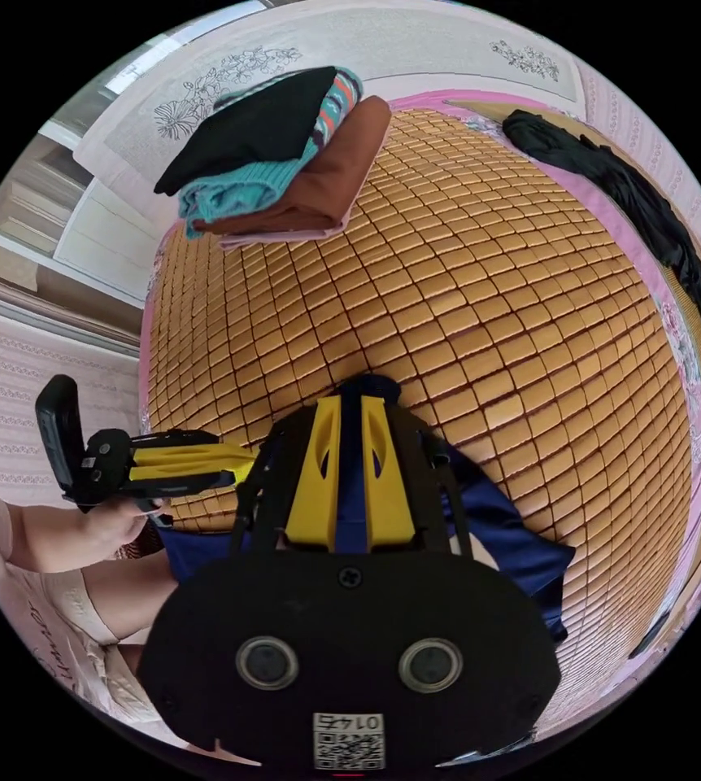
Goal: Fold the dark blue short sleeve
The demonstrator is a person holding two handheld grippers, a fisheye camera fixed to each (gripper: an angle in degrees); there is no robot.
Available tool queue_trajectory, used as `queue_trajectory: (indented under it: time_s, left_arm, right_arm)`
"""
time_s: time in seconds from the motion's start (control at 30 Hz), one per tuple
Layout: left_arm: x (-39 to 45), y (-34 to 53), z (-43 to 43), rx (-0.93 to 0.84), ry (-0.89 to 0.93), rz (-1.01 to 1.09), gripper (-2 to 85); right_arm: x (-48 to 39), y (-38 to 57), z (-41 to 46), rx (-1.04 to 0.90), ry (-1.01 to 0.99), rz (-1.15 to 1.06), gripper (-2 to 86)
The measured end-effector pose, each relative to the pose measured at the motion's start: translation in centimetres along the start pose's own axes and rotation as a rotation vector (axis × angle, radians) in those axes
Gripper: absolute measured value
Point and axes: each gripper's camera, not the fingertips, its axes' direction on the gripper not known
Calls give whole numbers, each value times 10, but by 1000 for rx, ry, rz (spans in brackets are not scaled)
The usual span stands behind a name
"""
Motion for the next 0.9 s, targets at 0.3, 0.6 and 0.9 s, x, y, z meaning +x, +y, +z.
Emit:
queue_trajectory:
  time_s: [0.3,0.6,0.9]
  left_arm:
    - [-2,-18,14,-23,-52,64,3]
    - [-1,-9,-12,51,-44,125,-9]
    - [-27,9,-17,-6,66,-37,38]
  right_arm:
    - [11,-41,32,-39,33,52,62]
    - [39,-22,-4,179,-177,33,18]
    - [37,-36,5,74,-56,69,29]
